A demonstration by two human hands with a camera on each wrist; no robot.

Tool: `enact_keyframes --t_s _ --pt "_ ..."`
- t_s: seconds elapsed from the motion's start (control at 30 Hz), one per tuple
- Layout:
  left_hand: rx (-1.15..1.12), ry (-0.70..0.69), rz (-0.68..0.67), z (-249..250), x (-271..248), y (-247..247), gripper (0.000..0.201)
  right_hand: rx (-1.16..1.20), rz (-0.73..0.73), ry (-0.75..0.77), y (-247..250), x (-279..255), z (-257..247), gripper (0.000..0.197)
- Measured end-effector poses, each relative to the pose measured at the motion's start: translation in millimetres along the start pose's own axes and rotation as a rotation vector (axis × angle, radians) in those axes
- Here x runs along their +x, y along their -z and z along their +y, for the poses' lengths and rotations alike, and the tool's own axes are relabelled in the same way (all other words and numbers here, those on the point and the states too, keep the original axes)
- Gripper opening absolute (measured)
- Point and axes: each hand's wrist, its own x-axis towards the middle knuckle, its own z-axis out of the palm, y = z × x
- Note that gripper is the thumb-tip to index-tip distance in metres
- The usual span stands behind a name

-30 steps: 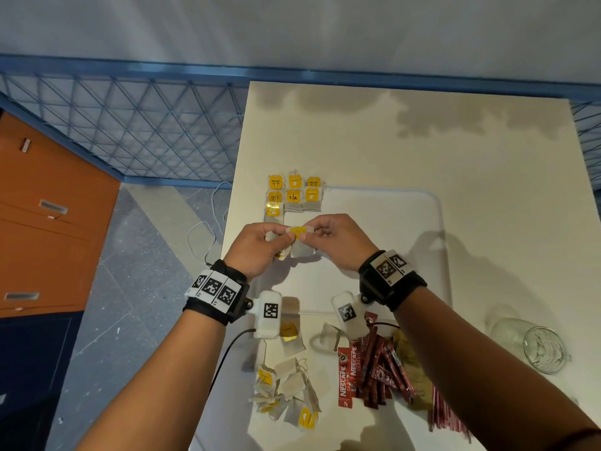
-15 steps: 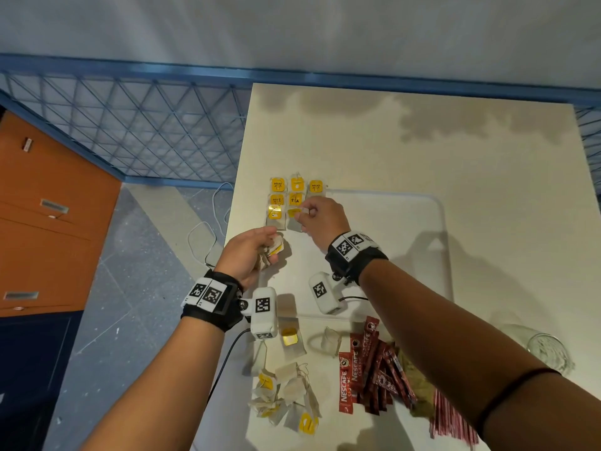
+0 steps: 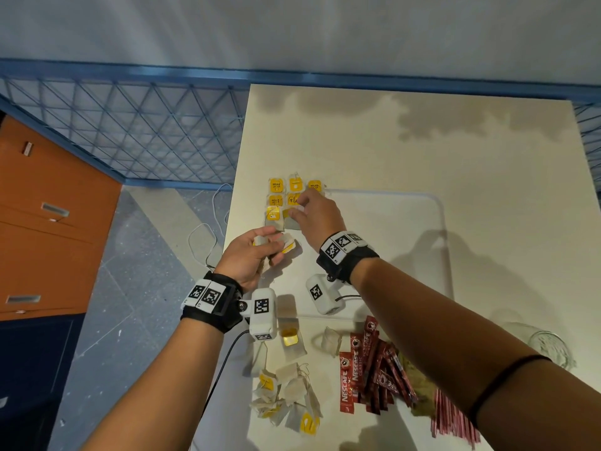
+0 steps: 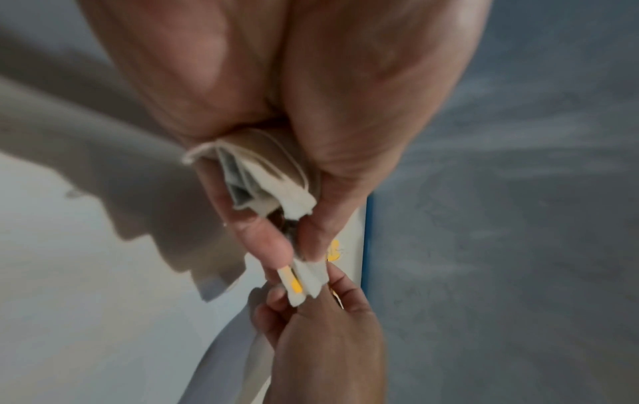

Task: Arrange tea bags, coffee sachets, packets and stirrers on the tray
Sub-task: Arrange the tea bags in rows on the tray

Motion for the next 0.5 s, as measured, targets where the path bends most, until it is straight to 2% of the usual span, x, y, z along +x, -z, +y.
enact_keyframes --t_s 0.17,0.3,0.4,0.5 --pt "0.059 -0.01 -0.001 -1 1 0 0.03 0.129 -0.029 0.017 8 -17 5 0.005" --pt "0.121 -0.028 0.014 -2 2 -3 0.024 0.264 -0.095 0.019 18 -41 9 0.01" --pt "0.153 -0.075 0.048 -2 2 -7 0.018 0.329 -0.163 -0.038 25 -57 13 0.009" --pt "0.142 -0.079 0.02 -2 0 -15 0.014 0.345 -0.191 -0.075 25 -70 17 0.015"
